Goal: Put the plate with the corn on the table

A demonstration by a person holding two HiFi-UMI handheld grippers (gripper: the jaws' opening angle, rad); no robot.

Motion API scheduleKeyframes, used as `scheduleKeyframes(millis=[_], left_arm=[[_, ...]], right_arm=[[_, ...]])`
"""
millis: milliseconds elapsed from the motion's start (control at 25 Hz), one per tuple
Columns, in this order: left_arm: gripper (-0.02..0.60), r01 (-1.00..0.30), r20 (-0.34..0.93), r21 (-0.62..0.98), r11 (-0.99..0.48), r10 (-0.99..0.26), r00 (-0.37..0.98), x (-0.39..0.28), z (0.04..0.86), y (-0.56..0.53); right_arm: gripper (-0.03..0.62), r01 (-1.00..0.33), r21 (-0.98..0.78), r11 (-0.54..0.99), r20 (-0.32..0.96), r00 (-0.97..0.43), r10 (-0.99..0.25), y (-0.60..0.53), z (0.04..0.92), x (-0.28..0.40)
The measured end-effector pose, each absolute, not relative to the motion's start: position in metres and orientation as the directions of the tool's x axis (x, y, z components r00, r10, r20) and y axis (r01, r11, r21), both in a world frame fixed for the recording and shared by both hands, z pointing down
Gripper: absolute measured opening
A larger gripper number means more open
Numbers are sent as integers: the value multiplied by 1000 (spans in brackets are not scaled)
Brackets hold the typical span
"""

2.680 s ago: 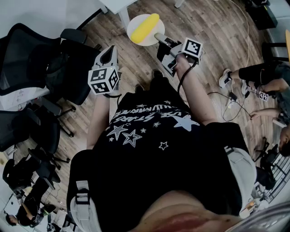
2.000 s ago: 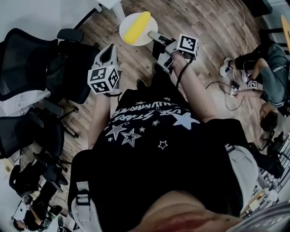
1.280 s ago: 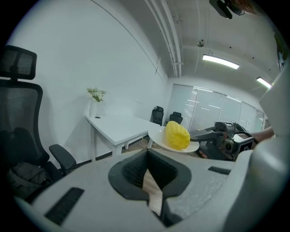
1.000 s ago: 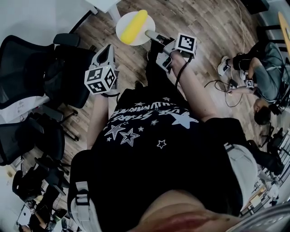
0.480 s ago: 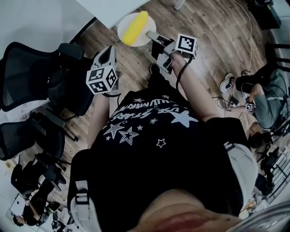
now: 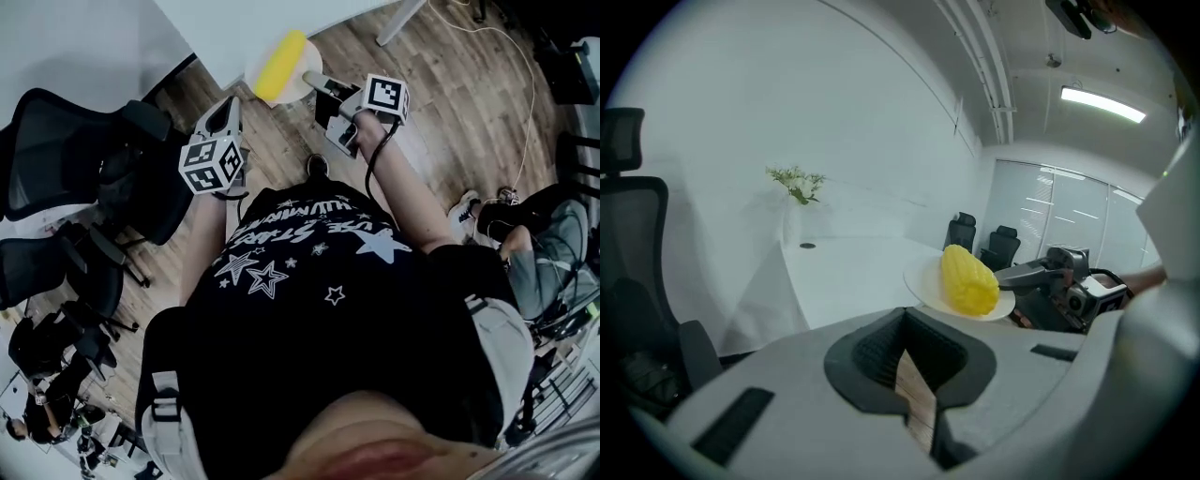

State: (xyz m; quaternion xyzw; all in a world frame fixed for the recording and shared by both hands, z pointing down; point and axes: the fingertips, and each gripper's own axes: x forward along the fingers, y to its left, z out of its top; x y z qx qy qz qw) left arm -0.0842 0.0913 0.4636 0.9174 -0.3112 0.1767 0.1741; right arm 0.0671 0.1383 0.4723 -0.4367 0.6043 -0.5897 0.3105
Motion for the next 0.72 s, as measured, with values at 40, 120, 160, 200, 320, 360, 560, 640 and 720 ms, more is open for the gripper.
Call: scheduleKeyframes(millis=[40, 120, 160, 200, 320, 360, 560, 640, 720], left_arm=[[5, -641, 435, 209, -739, -517, 737, -76, 463, 86], [5, -662, 439, 211, -719, -536, 721, -63, 464, 76], [5, -672, 440, 211, -710, -545, 714, -60, 465, 74], [5, -678, 439, 212, -704, -551, 709, -58, 466, 73], [5, -686, 438, 216, -695, -559, 704, -61, 467, 78], [5, -689, 438, 216, -692, -562, 702, -63, 467, 79], [5, -709, 434, 234, -665, -582, 688, -71, 467, 46], [5, -710, 434, 251, -658, -579, 691, -72, 469, 26], [5, -704, 433, 264, -659, -571, 697, -69, 474, 14]], right_arm=[[40, -162, -984, -79, 143, -434, -889, 132, 472, 76], [40, -160, -984, -78, 144, -454, -879, 120, 474, 91], [40, -157, -985, -76, 142, -463, -875, 115, 475, 95], [40, -153, -986, -73, 137, -469, -873, 112, 477, 97], [40, -136, -988, -66, 124, -474, -872, 111, 479, 100], [40, -134, -989, -65, 122, -474, -872, 112, 479, 100], [40, -136, -988, -65, 124, -483, -867, 80, 480, 97], [40, -143, -987, -78, 139, -486, -863, 62, 480, 95], [40, -160, -983, -85, 153, -484, -861, 53, 482, 96]])
